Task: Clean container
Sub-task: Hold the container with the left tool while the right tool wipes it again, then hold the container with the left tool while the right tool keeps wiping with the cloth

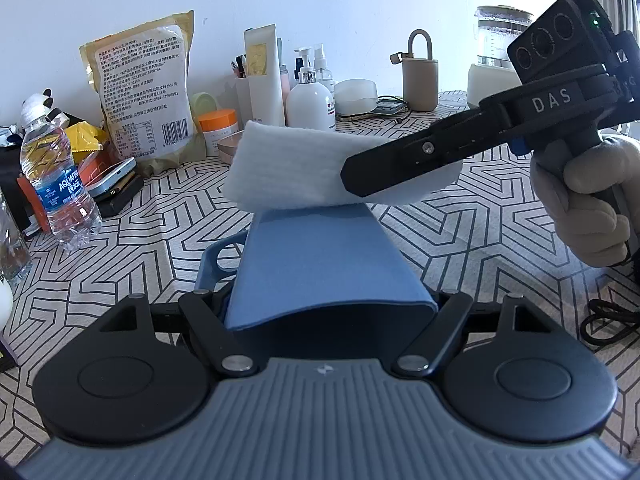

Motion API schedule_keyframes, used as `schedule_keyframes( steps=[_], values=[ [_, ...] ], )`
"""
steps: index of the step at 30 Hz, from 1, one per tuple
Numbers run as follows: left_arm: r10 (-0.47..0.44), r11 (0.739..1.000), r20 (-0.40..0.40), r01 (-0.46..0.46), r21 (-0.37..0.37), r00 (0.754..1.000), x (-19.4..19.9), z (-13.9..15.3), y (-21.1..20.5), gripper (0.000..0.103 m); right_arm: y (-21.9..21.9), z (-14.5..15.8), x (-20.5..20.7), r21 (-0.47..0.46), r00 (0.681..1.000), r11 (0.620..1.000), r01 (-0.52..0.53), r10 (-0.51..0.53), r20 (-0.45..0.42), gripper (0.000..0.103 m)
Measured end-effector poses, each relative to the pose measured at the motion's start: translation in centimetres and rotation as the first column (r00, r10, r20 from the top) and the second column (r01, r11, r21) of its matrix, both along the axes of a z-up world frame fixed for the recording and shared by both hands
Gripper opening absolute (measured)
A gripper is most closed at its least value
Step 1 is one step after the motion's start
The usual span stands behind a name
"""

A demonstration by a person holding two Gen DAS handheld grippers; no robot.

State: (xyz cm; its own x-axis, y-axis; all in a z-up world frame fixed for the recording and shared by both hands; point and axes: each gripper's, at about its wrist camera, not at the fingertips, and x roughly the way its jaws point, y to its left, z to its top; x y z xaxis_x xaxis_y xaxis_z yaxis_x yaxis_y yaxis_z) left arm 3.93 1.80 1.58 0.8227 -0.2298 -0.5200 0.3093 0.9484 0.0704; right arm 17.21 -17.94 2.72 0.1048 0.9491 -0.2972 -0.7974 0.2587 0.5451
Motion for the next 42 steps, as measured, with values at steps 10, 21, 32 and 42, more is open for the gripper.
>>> schedule_keyframes(
  steps=[10, 21, 32, 42],
  values=[
    [0.001, 1.000, 0.000, -0.001, 0.003, 1.000, 0.0, 0.0, -0.2, 0.077, 1.6, 0.6, -2.3, 0.017, 0.981, 0.982, -0.189, 0.188, 0.045, 0.021],
    [-0.002, 1.000, 0.000, 0.002, 0.004, 1.000, -0.1, 0.0, -0.3, 0.077, 0.3, 0.1, -0.4, -0.001, 1.000, 1.000, -0.009, 0.009, 0.024, 0.021],
    [-0.002, 1.000, -0.001, 0.002, -0.001, 1.000, -0.1, 0.0, 0.0, 0.077, 1.1, 0.4, -1.1, 0.008, 0.994, 0.995, -0.104, 0.103, 0.041, 0.023],
    [-0.003, 1.000, 0.000, 0.003, 0.004, 1.000, -0.1, 0.0, 0.0, 0.077, 0.8, 0.4, 0.4, -0.021, 0.999, 1.000, 0.008, -0.007, 0.038, 0.023]
  ],
)
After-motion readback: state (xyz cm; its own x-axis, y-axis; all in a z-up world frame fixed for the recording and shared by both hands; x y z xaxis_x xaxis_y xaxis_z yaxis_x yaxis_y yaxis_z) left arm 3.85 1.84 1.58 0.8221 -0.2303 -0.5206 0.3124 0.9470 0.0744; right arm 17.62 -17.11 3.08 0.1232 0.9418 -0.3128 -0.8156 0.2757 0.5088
